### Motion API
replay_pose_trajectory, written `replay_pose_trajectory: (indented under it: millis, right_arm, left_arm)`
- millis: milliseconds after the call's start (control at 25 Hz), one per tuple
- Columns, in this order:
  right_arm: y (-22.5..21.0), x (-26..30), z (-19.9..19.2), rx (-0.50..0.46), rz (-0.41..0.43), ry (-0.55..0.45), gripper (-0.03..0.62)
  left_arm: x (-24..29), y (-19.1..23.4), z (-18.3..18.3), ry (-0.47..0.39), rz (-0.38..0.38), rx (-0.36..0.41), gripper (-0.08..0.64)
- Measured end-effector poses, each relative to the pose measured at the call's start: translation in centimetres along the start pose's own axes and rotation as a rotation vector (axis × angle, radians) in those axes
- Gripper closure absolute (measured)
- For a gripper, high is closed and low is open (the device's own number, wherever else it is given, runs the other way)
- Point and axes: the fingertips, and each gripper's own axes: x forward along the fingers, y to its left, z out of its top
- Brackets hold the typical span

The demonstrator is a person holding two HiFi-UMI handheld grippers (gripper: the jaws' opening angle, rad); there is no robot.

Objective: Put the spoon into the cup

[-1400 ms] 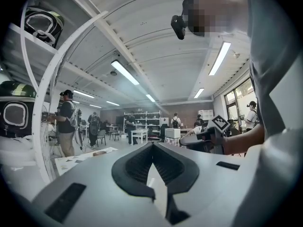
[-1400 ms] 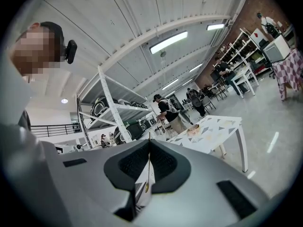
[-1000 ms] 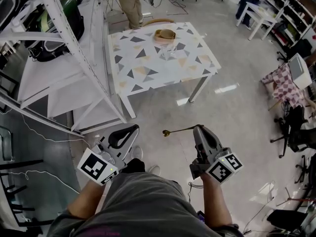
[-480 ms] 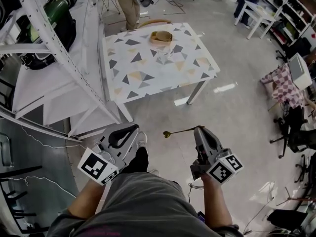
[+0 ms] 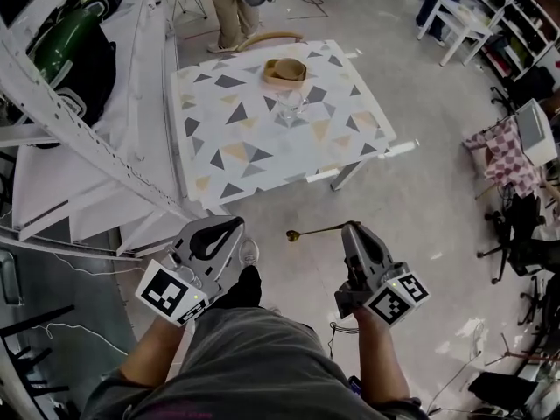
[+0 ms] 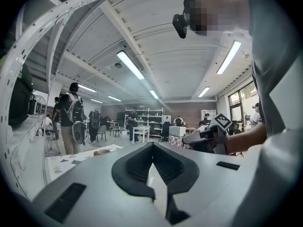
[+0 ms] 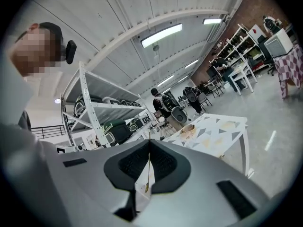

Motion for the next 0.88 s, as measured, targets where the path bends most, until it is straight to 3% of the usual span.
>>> replay_pose_trajectory:
  millis: [880]
  right_arm:
    - [-6.0, 16.7, 4.2, 0.024, -0.101, 0.008, 0.569]
  left_arm:
    - [10.7, 16.8, 0.0, 0.021, -0.078, -0.026, 0.545]
